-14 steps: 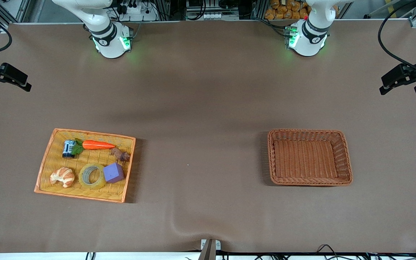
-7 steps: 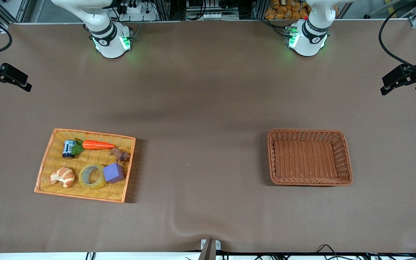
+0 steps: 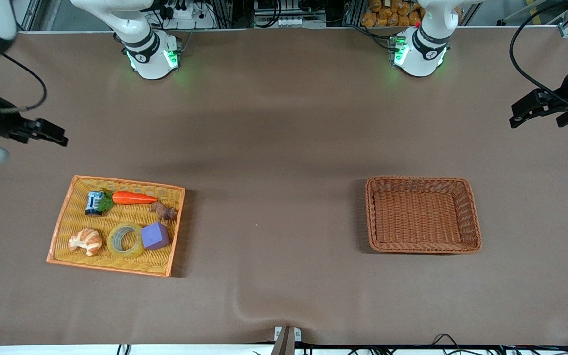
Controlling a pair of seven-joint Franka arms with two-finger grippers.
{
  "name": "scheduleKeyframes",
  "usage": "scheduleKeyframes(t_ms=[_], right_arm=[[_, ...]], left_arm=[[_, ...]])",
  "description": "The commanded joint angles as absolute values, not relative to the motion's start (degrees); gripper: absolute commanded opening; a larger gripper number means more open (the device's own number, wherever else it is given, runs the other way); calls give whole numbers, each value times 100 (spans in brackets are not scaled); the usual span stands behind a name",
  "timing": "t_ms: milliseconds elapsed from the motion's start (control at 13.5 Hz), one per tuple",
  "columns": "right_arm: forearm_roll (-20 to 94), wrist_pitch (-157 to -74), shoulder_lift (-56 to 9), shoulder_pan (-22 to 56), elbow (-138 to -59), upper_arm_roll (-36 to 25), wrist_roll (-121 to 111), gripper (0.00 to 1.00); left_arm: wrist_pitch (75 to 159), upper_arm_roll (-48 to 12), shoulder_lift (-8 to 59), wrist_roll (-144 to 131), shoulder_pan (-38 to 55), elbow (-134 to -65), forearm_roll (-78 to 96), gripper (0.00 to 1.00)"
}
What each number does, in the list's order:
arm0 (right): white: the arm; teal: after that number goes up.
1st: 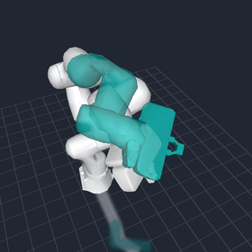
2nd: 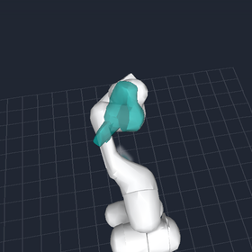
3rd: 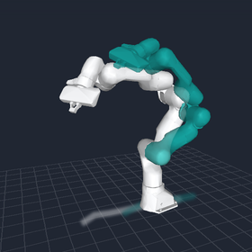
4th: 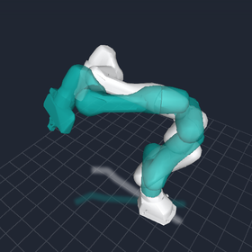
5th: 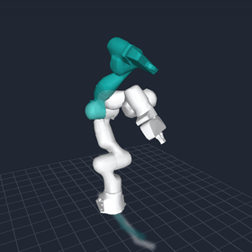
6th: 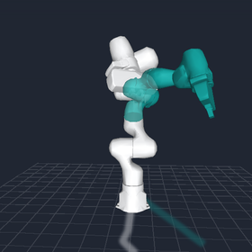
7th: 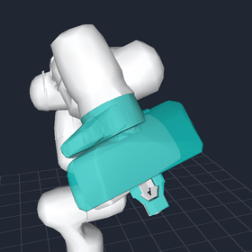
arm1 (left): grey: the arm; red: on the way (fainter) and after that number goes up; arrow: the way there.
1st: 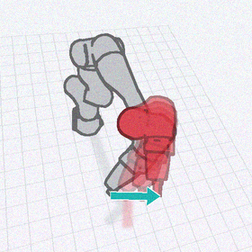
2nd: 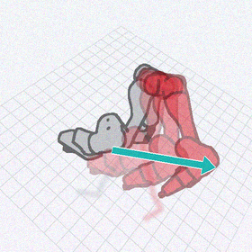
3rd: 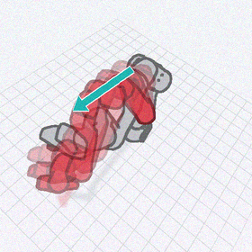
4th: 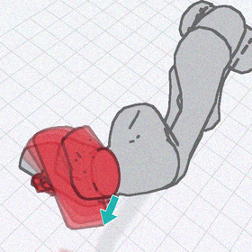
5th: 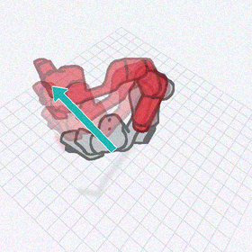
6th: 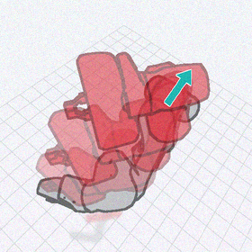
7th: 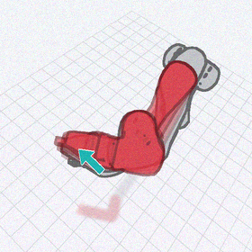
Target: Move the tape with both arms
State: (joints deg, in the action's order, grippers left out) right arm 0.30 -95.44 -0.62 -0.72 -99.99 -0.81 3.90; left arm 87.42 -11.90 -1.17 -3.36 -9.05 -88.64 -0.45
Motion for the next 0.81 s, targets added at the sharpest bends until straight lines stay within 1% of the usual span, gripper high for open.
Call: scheduleKeyframes(t_ms=[0,296,519,741], right_arm=[[105,-10123,-17,-201,-10546,-123,11,100],[105,-10704,-579,-325,-10634,-123,-510,100],[105,-11432,-948,-281,-10827,-123,-518,100],[105,-12013,-1545,-220,-10775,-97,-519,100]], left_arm=[[8780,-1222,-106,-220,-940,-8851,-141,100],[8868,-1230,-70,-229,-932,-8833,-123,100],[8868,-1230,-62,-229,-932,-8824,-123,100],[8877,-1230,-62,-228,-975,-8816,-123,100]])
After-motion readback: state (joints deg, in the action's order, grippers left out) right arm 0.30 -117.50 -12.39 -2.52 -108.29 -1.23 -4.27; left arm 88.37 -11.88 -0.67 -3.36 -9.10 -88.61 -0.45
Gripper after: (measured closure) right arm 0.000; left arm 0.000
